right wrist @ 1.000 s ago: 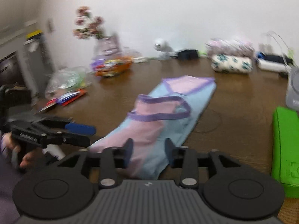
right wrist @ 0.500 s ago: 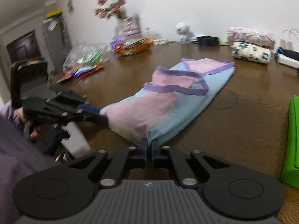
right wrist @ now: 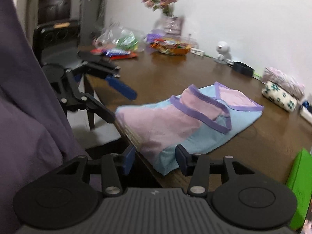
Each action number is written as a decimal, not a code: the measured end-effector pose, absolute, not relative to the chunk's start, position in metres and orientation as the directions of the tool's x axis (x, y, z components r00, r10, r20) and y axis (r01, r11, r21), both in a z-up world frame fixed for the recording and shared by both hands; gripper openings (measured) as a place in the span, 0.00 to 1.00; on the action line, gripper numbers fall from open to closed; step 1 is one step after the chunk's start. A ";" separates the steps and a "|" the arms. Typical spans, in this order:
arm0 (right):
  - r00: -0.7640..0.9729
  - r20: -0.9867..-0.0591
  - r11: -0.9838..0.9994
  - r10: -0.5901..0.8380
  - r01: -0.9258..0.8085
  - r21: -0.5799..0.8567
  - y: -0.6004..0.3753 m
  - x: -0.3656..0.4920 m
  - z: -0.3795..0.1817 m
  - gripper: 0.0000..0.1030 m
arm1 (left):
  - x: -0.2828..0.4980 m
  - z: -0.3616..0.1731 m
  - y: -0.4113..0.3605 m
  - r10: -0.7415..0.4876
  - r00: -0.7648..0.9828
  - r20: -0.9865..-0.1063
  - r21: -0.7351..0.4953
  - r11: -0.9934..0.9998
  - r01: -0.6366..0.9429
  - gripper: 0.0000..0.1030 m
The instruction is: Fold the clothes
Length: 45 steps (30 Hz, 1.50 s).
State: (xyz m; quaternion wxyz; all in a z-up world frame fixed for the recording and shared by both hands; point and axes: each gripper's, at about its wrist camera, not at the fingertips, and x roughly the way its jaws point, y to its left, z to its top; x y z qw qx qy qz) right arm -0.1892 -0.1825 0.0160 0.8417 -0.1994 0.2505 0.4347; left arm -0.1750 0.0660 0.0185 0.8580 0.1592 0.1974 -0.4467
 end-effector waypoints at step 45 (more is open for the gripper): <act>0.560 -0.523 0.756 0.643 -0.353 0.551 -0.222 -0.065 0.004 0.42 | -0.035 0.025 0.045 -0.496 0.644 -0.583 -0.265 0.865 0.426 0.55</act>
